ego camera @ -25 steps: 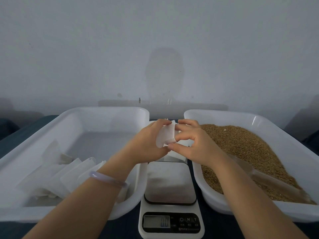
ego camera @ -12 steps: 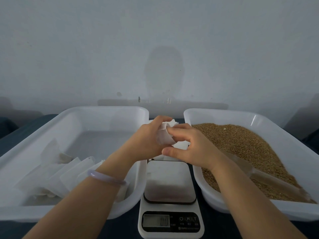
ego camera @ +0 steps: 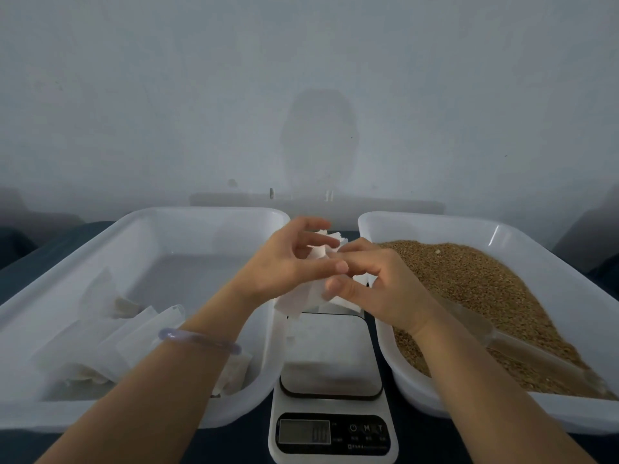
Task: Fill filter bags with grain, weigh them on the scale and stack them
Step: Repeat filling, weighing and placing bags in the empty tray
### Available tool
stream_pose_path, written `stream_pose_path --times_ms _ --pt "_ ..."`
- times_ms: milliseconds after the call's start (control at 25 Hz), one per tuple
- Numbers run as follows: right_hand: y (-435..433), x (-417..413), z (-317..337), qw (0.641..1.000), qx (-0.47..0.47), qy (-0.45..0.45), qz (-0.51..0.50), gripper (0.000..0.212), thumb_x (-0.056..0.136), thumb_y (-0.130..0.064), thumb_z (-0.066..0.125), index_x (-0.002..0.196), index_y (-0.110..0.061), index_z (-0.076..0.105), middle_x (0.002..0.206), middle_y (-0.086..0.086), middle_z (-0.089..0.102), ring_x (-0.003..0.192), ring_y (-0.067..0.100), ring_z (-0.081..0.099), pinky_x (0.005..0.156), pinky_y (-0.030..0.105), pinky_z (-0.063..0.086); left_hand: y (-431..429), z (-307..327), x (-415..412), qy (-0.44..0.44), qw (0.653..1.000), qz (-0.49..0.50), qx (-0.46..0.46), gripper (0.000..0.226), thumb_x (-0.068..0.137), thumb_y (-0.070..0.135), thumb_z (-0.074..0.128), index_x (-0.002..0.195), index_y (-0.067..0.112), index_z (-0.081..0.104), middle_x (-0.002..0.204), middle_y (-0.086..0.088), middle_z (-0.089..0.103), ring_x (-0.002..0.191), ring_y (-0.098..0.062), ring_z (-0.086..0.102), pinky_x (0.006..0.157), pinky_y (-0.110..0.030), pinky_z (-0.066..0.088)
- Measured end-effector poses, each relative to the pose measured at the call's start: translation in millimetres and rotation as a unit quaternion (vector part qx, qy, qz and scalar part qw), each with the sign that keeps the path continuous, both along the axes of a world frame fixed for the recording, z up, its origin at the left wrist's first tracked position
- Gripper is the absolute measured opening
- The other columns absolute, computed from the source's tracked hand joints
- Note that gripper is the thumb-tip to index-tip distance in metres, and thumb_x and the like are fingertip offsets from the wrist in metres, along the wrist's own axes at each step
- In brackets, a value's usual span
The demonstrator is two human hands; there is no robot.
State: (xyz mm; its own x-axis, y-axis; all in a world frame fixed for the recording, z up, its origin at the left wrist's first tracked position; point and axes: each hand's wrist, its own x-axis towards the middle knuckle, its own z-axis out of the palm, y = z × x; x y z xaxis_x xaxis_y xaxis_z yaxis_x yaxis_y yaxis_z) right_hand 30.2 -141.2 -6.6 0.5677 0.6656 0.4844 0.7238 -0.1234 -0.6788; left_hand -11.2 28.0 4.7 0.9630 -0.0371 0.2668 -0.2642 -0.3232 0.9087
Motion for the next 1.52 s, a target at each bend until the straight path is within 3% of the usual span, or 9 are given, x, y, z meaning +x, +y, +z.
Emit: stream_pose_path --times_ms 240,520,680,800,960,1080,1200,1320,1520 --pt "1 2 1 0.999 0.036 -0.03 0.0 0.064 0.078 -0.077 0.039 0.105 -0.028 0.071 0.07 -0.016 0.058 0.08 0.004 0.048 0.074 0.013 0.038 -12 -3 0 0.07 0.992 -0.09 0.053 0.02 0.076 -0.002 0.072 0.081 0.014 0.062 0.067 -0.005 0.065 0.053 -0.017 0.063 0.048 -0.025 0.051" --pt "-1 0 5 0.998 0.063 -0.029 -0.014 0.067 0.077 -0.079 0.037 0.112 -0.029 0.064 0.072 -0.02 0.061 0.078 0.008 0.052 0.07 0.021 0.043 -10 -8 4 0.099 0.99 -0.08 0.063 0.016 0.074 0.001 0.075 0.077 0.01 0.062 0.061 -0.001 0.065 0.046 -0.013 0.058 0.049 -0.025 0.051" --pt "-27 4 15 0.988 0.096 0.049 -0.113 0.034 0.078 -0.061 0.056 0.1 -0.04 0.07 0.089 -0.017 0.072 0.09 0.002 0.064 0.072 0.016 0.046 -10 -12 4 0.062 0.993 -0.071 0.074 0.026 0.07 0.01 0.081 0.085 0.02 0.063 0.071 0.008 0.064 0.059 -0.006 0.059 0.058 -0.024 0.05" --pt "-90 25 18 0.946 -0.171 0.033 -0.272 0.044 0.079 -0.056 0.058 0.12 -0.038 0.058 0.11 -0.019 0.065 0.098 -0.005 0.058 0.084 0.019 0.046 -9 -15 5 0.049 0.996 -0.05 0.055 0.04 0.063 0.021 0.086 0.092 0.032 0.061 0.083 0.016 0.067 0.081 -0.004 0.064 0.073 -0.02 0.052" --pt "-171 38 0 0.785 -0.51 0.145 -0.321 0.075 0.072 -0.045 0.076 0.137 -0.024 0.043 0.137 -0.006 0.049 0.118 0.01 0.051 0.1 0.026 0.04 -11 -14 4 0.049 0.998 -0.045 0.015 0.055 0.055 0.063 0.068 0.1 0.032 0.061 0.091 0.018 0.069 0.087 0.001 0.064 0.08 -0.019 0.049" --pt "-188 38 -16 0.78 -0.516 0.172 -0.31 0.044 0.074 -0.03 0.077 0.113 -0.035 0.058 0.115 -0.01 0.061 0.099 0.002 0.056 0.092 0.024 0.045 -13 -10 -2 0.059 0.997 -0.054 -0.004 0.051 0.058 0.07 0.055 0.093 0.032 0.059 0.07 0.028 0.061 0.065 0.01 0.055 0.063 -0.013 0.04" --pt "-184 40 -17 0.802 -0.487 0.114 -0.326 0.014 0.082 -0.027 0.07 0.086 -0.035 0.059 0.089 -0.01 0.064 0.08 0.002 0.059 0.068 0.016 0.043 -14 -10 -5 0.071 0.997 -0.028 0.011 0.065 0.05 0.072 0.058 0.104 0.035 0.056 0.089 0.025 0.063 0.076 0.011 0.057 0.065 -0.013 0.04" --pt "-177 49 -7 0.809 -0.459 0.07 -0.359 0.017 0.081 -0.029 0.072 0.085 -0.027 0.056 0.083 -0.01 0.06 0.072 0.003 0.057 0.055 0.015 0.036 -15 -9 -3 0.099 0.995 0.012 0.031 0.078 0.051 0.06 0.081 0.114 0.027 0.05 0.097 0.011 0.06 0.078 0.004 0.058 0.06 -0.01 0.043" --pt "-157 64 -1 0.818 -0.425 0.095 -0.376 0.028 0.077 -0.025 0.075 0.092 -0.019 0.052 0.085 -0.002 0.061 0.066 0.01 0.061 0.05 0.017 0.042 -19 -15 1 0.074 0.995 0.038 0.059 0.057 0.065 0.025 0.085 0.106 0.015 0.047 0.09 0.002 0.055 0.072 -0.005 0.054 0.056 -0.014 0.045"
